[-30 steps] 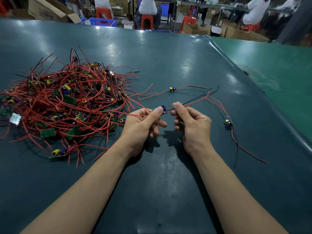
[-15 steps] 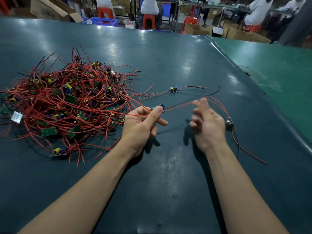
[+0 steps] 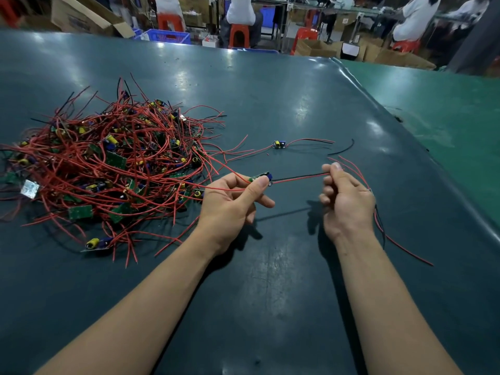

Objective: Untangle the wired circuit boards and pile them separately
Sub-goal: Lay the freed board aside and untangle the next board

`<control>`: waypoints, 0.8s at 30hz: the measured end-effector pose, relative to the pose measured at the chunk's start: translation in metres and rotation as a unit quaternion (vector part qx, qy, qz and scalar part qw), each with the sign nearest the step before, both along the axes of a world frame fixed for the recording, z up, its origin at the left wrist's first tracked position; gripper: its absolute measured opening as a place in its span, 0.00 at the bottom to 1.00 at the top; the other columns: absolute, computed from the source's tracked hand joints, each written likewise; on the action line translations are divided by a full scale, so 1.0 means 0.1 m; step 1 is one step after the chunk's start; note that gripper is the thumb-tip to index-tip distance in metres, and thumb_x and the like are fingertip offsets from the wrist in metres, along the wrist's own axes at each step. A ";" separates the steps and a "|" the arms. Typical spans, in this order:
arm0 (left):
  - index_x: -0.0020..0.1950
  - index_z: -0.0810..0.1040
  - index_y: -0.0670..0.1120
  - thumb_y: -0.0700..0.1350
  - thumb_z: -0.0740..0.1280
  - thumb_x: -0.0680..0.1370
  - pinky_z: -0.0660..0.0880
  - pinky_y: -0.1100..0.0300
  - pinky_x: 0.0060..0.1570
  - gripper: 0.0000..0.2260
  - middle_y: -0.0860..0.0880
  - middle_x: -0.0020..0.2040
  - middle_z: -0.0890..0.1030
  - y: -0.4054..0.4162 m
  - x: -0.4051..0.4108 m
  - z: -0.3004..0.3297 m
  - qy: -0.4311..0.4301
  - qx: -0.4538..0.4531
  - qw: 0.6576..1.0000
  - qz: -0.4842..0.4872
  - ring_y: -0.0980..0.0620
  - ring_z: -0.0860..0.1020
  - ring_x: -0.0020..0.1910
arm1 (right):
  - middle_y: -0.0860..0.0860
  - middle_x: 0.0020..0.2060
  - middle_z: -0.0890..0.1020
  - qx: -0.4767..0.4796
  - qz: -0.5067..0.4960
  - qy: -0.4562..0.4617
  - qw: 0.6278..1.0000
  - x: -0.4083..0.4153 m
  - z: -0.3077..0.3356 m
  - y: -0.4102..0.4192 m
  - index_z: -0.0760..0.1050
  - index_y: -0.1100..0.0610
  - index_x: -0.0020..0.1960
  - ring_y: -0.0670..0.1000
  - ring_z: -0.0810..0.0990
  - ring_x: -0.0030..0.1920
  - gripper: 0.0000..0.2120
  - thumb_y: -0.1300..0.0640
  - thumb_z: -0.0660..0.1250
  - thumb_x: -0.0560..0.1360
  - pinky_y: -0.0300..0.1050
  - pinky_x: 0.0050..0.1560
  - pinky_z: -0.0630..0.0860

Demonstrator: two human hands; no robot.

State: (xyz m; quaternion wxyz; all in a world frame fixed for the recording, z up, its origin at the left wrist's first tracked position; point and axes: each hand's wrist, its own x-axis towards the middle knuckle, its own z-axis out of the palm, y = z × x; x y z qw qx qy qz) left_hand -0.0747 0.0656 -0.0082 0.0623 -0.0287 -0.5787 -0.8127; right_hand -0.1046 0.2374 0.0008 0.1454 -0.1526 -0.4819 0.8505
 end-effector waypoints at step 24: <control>0.52 0.74 0.43 0.43 0.72 0.69 0.62 0.70 0.16 0.15 0.45 0.35 0.83 -0.06 0.03 0.15 0.000 -0.014 0.996 -0.087 0.54 0.71 0.16 | 0.48 0.25 0.71 0.085 0.240 0.055 0.966 0.23 0.04 -0.34 0.86 0.56 0.44 0.45 0.62 0.25 0.12 0.50 0.73 0.64 0.37 0.27 0.56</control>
